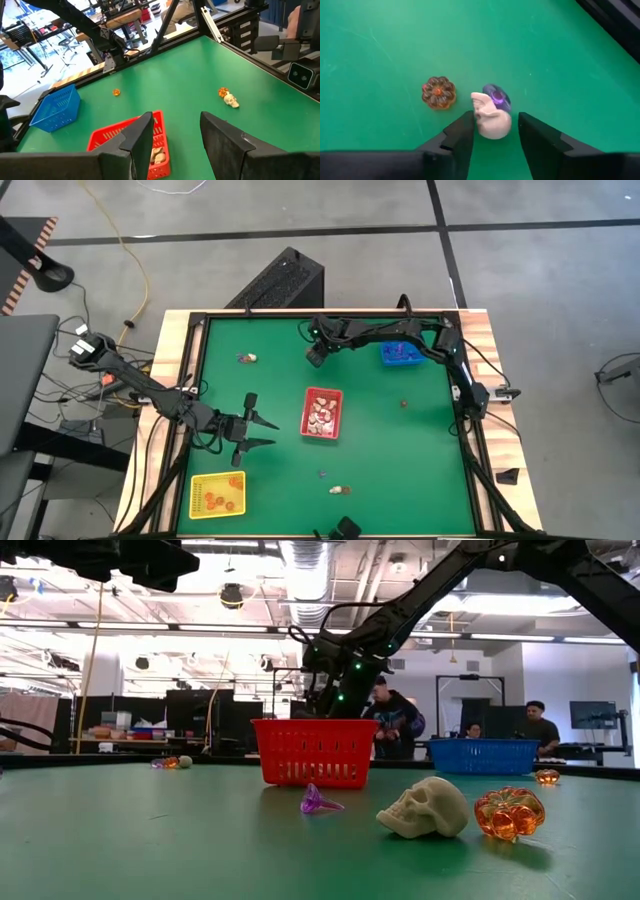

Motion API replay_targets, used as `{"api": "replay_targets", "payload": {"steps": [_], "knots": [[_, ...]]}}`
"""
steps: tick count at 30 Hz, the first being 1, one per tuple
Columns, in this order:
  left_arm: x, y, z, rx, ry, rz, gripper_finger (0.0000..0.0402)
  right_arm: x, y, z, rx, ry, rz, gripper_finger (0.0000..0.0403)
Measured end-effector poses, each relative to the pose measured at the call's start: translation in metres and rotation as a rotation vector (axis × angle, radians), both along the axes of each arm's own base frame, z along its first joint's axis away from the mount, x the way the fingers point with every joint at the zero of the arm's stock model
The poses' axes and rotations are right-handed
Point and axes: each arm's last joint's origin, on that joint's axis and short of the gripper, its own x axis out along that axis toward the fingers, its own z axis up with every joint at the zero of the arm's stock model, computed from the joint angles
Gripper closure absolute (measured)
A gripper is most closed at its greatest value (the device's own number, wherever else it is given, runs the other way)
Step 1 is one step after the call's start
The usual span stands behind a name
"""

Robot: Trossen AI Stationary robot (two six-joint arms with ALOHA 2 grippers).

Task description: Sort Halloween decoration

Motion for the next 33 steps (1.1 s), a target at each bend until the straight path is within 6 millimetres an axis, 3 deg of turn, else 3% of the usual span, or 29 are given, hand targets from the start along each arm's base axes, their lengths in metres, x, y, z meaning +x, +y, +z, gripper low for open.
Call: {"api": "replay_targets", "payload": {"steps": [6,15,20,26,33], "knots": [[0.0,0.0,0.0,0.0,0.0,0.0,0.0248,-0.002,0.0,-0.001,-0.013,0.033,0.011,0.0267],[0.0,0.0,0.0,0.006,-0.001,-0.001,0.0248,-0.002,0.001,-0.001,-0.029,0.059,0.056,0.0278],[0.0,0.0,0.0,0.012,-0.002,-0.002,0.0248,-0.008,0.011,0.017,0.005,0.068,0.086,0.0279],[0.0,0.0,0.0,0.026,-0.004,0.004,0.0248,-0.013,0.055,0.058,0.034,0.06,0.178,0.0289],[0.0,0.001,0.0,0.019,-0.005,0.019,0.0248,-0.013,0.143,0.098,0.059,-0.013,0.309,0.0318]]}}
